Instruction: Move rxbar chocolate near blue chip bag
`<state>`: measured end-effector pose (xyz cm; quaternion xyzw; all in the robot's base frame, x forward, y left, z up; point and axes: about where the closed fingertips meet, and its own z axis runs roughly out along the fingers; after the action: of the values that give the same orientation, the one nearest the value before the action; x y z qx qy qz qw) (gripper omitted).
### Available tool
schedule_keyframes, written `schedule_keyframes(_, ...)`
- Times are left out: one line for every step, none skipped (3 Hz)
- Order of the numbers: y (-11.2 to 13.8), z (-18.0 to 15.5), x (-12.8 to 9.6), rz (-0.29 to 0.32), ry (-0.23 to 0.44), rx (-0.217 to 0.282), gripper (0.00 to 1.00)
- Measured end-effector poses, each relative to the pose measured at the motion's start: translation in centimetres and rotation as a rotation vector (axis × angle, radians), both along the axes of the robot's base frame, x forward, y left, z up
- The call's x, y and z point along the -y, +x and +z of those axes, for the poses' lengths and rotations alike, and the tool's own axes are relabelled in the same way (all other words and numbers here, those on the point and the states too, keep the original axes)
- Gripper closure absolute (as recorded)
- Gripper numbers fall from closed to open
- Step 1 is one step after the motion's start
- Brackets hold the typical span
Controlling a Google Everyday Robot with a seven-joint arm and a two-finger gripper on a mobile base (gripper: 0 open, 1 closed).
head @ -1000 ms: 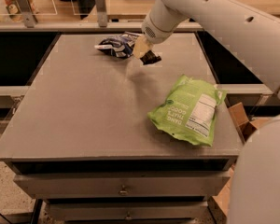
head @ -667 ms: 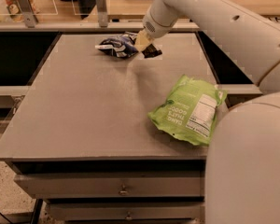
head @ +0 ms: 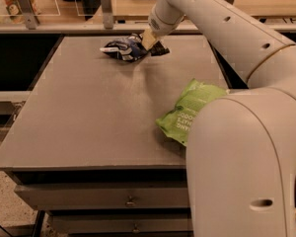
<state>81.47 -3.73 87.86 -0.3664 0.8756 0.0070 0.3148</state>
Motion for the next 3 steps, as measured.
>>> schedule_keyframes(0.81, -0.25, 0.40, -0.031, 0.001, -0.002, 0.39)
schedule_keyframes(1.19, -0.43, 0.78, -0.046, 0.008, -0.003, 0.15)
schedule_keyframes(1.21, -0.77, 0.63, -0.043, 0.006, -0.008, 0.00)
